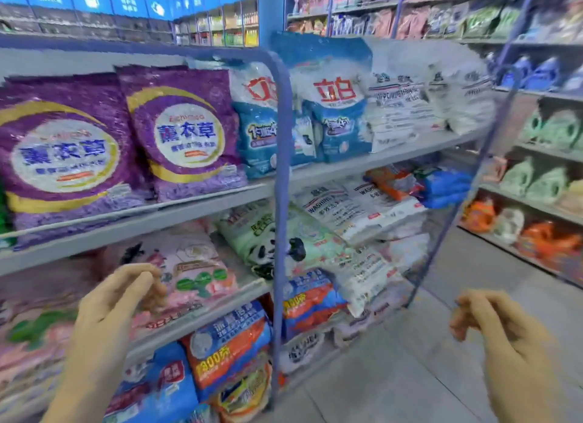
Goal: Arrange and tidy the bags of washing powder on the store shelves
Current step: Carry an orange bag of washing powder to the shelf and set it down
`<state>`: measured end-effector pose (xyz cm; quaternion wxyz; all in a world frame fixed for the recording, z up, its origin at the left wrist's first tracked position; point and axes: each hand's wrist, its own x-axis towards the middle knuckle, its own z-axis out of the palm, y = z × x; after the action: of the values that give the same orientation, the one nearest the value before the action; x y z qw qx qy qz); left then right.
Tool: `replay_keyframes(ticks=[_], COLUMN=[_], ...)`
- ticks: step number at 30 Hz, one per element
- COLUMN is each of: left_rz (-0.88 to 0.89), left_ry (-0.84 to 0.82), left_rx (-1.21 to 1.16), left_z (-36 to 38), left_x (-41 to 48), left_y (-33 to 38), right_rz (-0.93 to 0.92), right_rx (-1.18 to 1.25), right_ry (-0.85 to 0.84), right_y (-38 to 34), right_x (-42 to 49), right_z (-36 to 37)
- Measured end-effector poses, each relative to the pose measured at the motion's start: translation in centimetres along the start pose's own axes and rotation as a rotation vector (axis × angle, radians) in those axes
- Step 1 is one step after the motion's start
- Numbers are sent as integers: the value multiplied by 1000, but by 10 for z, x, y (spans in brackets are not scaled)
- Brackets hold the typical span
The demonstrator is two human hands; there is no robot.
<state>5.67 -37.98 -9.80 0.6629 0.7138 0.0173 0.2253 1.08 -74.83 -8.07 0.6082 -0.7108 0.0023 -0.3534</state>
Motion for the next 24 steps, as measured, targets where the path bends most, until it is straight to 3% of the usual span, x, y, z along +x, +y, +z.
replay_keyframes(ticks=[8,12,24], left_rz=[-169,-211,-327], left_ry=[-9,-106,-109], left_rx=[-43,-24,-31], left_z=[143,201,362], left_x=[-21,-18,61], left_y=[-35,-53,-110], right_rz=[257,313,379], right_rx=[142,50,-69], right_ry=[198,216,203], right_y=[70,104,225], right_x=[36,58,203], right_z=[-121,-157,-182])
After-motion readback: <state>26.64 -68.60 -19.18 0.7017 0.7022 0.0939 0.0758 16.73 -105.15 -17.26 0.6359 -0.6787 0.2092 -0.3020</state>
